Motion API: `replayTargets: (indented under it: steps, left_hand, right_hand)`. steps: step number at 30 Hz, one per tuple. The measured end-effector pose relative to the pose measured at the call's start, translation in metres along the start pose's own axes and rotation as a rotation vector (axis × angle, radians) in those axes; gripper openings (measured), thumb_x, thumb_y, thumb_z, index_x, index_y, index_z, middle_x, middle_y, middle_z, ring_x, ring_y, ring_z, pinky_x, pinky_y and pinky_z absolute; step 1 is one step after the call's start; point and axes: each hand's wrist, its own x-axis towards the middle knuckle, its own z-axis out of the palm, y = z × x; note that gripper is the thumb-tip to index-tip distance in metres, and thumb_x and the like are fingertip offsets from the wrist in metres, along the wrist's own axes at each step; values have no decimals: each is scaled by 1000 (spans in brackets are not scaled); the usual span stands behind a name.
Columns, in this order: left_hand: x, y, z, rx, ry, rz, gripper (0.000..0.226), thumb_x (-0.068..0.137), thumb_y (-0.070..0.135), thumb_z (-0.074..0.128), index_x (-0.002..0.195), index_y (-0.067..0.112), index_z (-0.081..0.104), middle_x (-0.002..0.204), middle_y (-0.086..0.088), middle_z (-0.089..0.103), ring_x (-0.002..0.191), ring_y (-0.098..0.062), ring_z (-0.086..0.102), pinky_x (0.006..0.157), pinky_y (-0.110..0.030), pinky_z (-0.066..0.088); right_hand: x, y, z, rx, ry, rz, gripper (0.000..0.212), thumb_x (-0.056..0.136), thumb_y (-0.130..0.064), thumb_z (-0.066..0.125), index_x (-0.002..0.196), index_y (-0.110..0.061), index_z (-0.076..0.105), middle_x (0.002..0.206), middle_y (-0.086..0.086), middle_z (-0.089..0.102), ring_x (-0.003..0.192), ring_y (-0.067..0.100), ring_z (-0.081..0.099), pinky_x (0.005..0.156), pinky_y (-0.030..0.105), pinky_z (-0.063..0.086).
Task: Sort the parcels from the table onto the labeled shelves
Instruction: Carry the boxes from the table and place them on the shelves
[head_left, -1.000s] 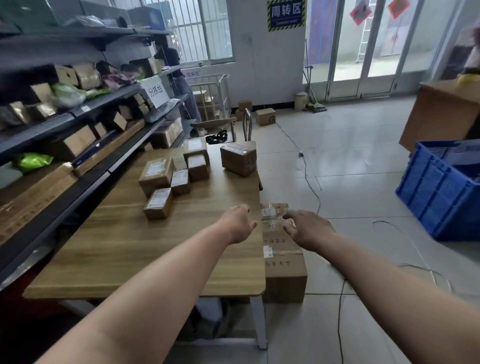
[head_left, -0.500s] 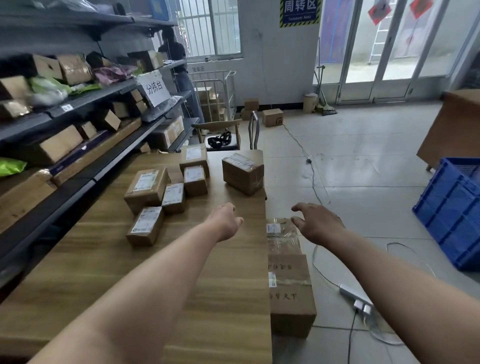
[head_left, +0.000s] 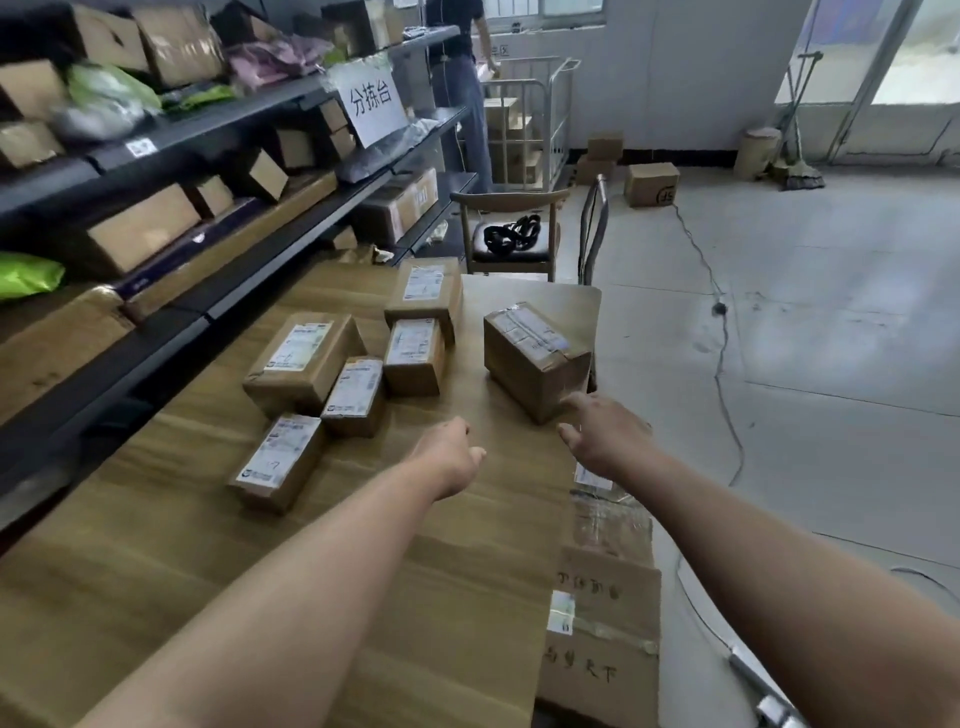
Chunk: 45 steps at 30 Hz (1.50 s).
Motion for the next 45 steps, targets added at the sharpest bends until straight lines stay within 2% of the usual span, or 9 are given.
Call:
replayTargets:
  steps: [5,10,16,19,22,32,37,41,45]
  left_hand:
    - [53,28,5,-55,22,-61,53,97,35,52,146,20,38,149,-6,41,134,-25,41,103,-35,36]
    - [79,32,11,-54,-2,-105,52,97,33,52,145,18,38,148,-7,42,134,-25,41,106,-34,35]
    - [97,24,2,-72,28,-158,52,97,33,52,145,17,39,148,-6,42,135,-24,41,106,-33,35]
    - [95,14,1,-78,39,-163,52,97,32,53,144,17,40,149,-6,42,135,-23,40,107,-33,34]
    - [89,-1,0,-71,48,-178,52,96,31,53,144,16,40,149,-6,42,136,-23,40,108,-33,34]
    - [40,-92,-5,-119,102,-266,51,98,29,53,145,17,38,147,-7,44,131,-25,44,102,-34,39]
    - [25,-149,-14,-165,179,-300,50,98,23,48,146,15,36,147,-9,44,132,-27,43,103,-34,37]
    - [14,-177,-22,-201,188,-258,47,98,23,44,144,14,39,145,-11,46,130,-29,45,104,-37,39]
    - [-5,-187,-29,-264,138,-127,47,97,25,46,143,16,42,145,-8,46,130,-26,45,107,-37,38]
  right_hand:
    - [86,11,2,-17,25,-34,56,88,-41,58,139,-28,39,147,3,34,131,27,36,100,43,37]
    - [139,16,12,-98,-61,-43,69,87,-50,57,146,-34,25,158,7,9,145,33,6,112,48,19]
    - [163,22,30,-89,-191,-19,83,78,-67,59,147,-45,17,160,5,-4,144,40,-1,115,52,12]
    - [164,24,40,-30,-155,16,79,76,-65,61,143,-50,23,158,2,4,141,39,10,113,49,20]
    - [155,13,46,-91,-44,31,74,66,-61,66,133,-54,34,146,1,20,125,34,27,99,45,30]
    - [56,-69,89,-210,-63,-187,85,58,-64,67,133,-54,28,135,0,21,110,28,26,89,45,27]
    - [6,-93,91,-180,-141,-228,88,58,-55,68,135,-55,25,139,-4,20,114,27,30,93,42,32]
    - [-35,-106,89,-155,-318,-327,97,61,-46,68,143,-52,17,142,-6,21,123,26,30,101,39,34]
    - [-64,-122,88,-186,-419,-352,93,72,-17,63,144,-51,16,152,-8,14,143,25,9,116,45,15]
